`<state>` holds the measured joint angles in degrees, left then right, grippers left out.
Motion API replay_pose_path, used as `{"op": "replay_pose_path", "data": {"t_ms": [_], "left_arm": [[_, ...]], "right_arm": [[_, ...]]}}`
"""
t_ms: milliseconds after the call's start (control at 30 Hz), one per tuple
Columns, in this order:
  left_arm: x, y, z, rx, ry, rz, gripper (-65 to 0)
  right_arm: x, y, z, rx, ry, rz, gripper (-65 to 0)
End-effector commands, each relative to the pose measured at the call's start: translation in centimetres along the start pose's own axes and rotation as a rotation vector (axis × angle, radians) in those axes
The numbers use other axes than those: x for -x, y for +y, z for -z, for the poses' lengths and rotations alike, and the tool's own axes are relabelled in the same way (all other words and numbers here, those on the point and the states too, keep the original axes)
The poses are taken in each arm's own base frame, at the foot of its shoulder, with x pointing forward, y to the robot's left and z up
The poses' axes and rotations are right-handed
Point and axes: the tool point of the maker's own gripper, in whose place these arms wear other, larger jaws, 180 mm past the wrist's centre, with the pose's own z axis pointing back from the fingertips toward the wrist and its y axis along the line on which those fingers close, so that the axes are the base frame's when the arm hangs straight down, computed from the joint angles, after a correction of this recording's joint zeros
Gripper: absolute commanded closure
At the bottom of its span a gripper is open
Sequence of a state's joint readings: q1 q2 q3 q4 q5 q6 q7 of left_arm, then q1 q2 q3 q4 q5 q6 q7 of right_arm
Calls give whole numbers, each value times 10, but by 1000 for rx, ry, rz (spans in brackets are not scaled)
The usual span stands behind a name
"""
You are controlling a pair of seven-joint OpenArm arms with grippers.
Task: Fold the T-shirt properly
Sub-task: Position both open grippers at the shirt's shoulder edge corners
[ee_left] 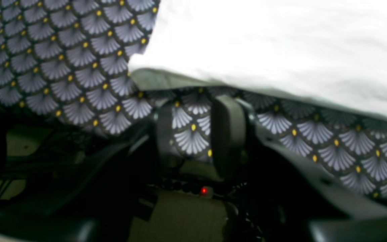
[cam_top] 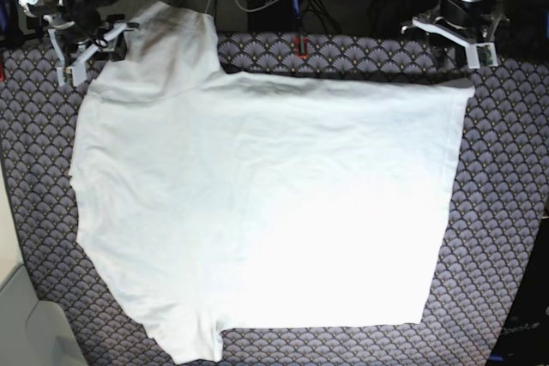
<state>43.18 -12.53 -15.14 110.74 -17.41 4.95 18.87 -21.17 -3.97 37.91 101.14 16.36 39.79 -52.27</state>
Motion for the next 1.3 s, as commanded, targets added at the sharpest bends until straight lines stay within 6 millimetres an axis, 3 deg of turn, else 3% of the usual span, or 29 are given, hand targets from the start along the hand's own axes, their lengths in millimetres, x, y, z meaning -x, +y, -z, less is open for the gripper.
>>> {"op": "replay_pose_path", "data": {"t_ms": [0,333,600,900,1267], "left_arm": [[-9,3,-3,-5,-33,15,-225],[-13,2,-1,-5,-44,14,-225],[-9,3,12,-12,6,1,-225],[-23,23,24,-68,39,-29,-225],[-26,25,24,-74,30,-26,-222]], "right_arm": [[0,0,-2,1,-1,-7,-248],[-1,1,-1,-2,0,-7,-235],[-3,1,-1,-3,-5,-9,-123],[-8,5,1,-16,-10,-32,-17],[-27,-11,-6,24,-44,-77,-17]]}}
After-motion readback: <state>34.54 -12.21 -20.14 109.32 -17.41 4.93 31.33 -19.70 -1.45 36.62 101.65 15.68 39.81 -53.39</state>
